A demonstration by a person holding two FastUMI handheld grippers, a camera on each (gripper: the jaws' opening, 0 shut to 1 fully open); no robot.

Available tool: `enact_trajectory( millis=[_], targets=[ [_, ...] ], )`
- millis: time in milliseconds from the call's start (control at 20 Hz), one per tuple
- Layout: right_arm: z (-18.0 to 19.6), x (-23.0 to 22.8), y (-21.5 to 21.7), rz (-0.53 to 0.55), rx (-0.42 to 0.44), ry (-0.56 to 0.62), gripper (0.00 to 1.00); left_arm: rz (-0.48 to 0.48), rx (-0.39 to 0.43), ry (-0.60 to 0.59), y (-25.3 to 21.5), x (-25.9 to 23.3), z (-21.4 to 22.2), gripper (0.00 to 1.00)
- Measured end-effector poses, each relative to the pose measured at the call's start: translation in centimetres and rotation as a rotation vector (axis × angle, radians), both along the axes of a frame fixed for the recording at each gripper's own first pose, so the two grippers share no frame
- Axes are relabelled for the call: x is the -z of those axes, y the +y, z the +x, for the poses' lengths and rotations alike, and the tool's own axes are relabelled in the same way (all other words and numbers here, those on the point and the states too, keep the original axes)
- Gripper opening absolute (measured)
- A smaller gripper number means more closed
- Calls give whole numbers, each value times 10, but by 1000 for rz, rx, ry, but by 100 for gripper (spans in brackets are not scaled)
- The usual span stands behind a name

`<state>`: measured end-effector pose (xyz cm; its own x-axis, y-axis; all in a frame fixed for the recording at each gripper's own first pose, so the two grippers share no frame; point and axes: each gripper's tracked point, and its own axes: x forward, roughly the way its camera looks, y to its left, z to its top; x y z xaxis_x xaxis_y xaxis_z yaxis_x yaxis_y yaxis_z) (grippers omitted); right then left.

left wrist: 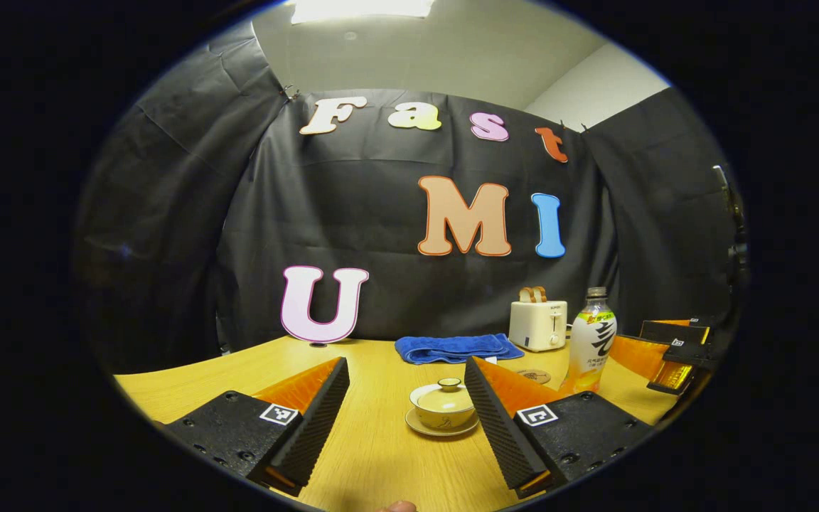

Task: Open the teacup lid with one hand, grasp the water bottle and pour water into the teacup with the other hand; after pouring, place the water bottle on the coaster and then close the teacup lid.

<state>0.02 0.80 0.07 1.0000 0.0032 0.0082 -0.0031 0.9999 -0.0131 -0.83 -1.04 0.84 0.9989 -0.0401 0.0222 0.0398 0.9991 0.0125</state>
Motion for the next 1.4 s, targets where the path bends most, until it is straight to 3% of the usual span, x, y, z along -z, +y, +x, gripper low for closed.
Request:
enact_trajectory(
  millis=[750,1200,1400],
  targets=[
    [-1,3,-5,0,10,5,98,-3,47,11,-12,1,9,95],
    [-8,5,-37,0,60,9,98,-16,173,128,-41,24,55,96],
    [-7,7,-46,2,75,16,98,-21,181,204,-49,43,69,95]
  ],
)
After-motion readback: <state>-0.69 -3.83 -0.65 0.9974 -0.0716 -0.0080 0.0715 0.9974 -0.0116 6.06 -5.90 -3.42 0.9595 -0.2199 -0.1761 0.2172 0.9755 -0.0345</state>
